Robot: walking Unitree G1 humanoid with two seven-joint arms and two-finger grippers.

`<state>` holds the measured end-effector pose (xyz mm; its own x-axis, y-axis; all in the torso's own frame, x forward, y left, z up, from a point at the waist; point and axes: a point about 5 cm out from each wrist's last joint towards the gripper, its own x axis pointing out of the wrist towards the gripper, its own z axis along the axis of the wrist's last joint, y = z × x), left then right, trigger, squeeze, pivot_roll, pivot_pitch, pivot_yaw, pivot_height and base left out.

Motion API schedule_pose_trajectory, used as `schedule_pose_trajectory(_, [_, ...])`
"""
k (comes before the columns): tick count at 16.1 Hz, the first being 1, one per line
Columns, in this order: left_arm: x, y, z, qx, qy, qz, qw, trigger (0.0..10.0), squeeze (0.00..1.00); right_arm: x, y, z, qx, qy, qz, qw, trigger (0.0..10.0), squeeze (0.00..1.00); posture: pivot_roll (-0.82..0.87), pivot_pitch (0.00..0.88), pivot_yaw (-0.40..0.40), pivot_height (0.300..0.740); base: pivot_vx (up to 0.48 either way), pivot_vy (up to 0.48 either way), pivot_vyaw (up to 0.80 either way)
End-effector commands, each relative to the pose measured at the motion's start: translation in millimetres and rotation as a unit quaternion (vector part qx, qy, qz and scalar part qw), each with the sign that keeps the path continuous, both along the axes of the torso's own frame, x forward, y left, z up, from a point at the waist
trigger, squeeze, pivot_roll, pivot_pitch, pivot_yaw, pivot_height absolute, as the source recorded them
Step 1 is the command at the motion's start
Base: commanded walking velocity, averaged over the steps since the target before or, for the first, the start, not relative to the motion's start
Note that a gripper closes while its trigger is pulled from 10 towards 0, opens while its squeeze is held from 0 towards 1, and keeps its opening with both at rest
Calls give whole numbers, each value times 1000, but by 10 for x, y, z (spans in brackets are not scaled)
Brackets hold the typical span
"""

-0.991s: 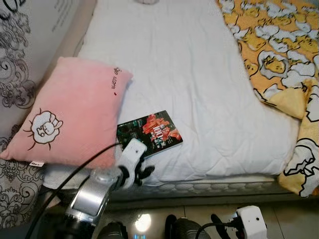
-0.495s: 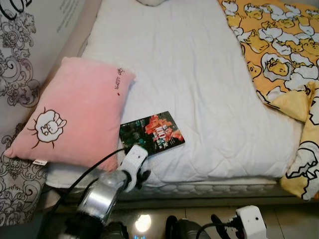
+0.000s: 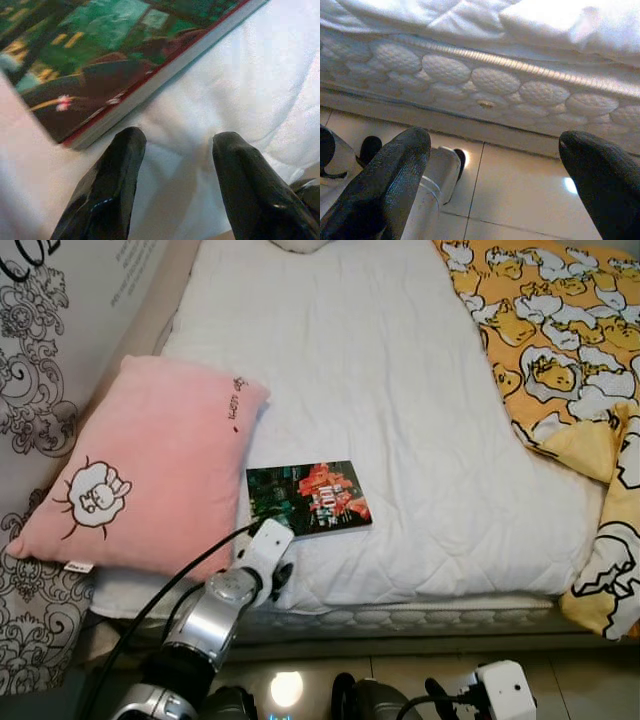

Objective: Clean up the room

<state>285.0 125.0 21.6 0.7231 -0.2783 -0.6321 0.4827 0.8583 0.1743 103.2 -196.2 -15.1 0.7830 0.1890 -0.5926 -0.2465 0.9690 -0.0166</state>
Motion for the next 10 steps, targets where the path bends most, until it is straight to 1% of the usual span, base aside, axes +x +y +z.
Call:
schedule_pose_trajectory(1, [-58, -16, 16, -5, -3, -7, 1000, 10000, 0, -34, -47, -17, -7, 8, -2, 1000, 10000, 0, -86, 106, -75, 740, 0, 0, 0])
schedule_pose_trajectory(2, [-108, 2, 14, -4, -5, -11, 1000, 10000, 0, -10, -44, -21, -6, 6, -1, 1000, 10000, 0, -64, 95, -75, 740, 0, 0, 0])
schedule_pose_trajectory(3, [-100, 95, 21, 7, -15, -1, 1000, 10000, 0, 21, -45, -29, -4, 5, -2, 1000, 10000, 0, -53, 95, -79, 740, 0, 0, 0])
schedule_pose_trajectory(4, [-66, 153, 28, 16, -22, 8, 1000, 10000, 0, 35, -42, -36, -4, 4, -2, 1000, 10000, 0, -51, 95, -81, 740, 0, 0, 0])
schedule_pose_trajectory(5, [60, 249, 96, 35, -45, 21, 998, 10000, 0, 58, -31, -55, -4, 6, 4, 1000, 10000, 0, -47, 95, -86, 740, 0, 0, 0])
schedule_pose_trajectory(6, [120, 270, 147, 39, -56, 25, 997, 10000, 0, 70, -30, -59, -3, 6, 6, 1000, 10000, 0, -44, 94, -87, 740, 0, 0, 0])
schedule_pose_trajectory(8, [173, 274, 196, 47, -66, 24, 996, 10000, 0, 86, -34, -64, -4, 5, 8, 1000, 10000, 0, -50, 92, -86, 740, 0, 0, 0])
schedule_pose_trajectory(10, [225, 243, 189, 55, -69, 21, 996, 10000, 0, 84, -55, -69, -6, 6, 5, 1000, 10000, 0, -59, 90, -83, 740, 0, 0, 0])
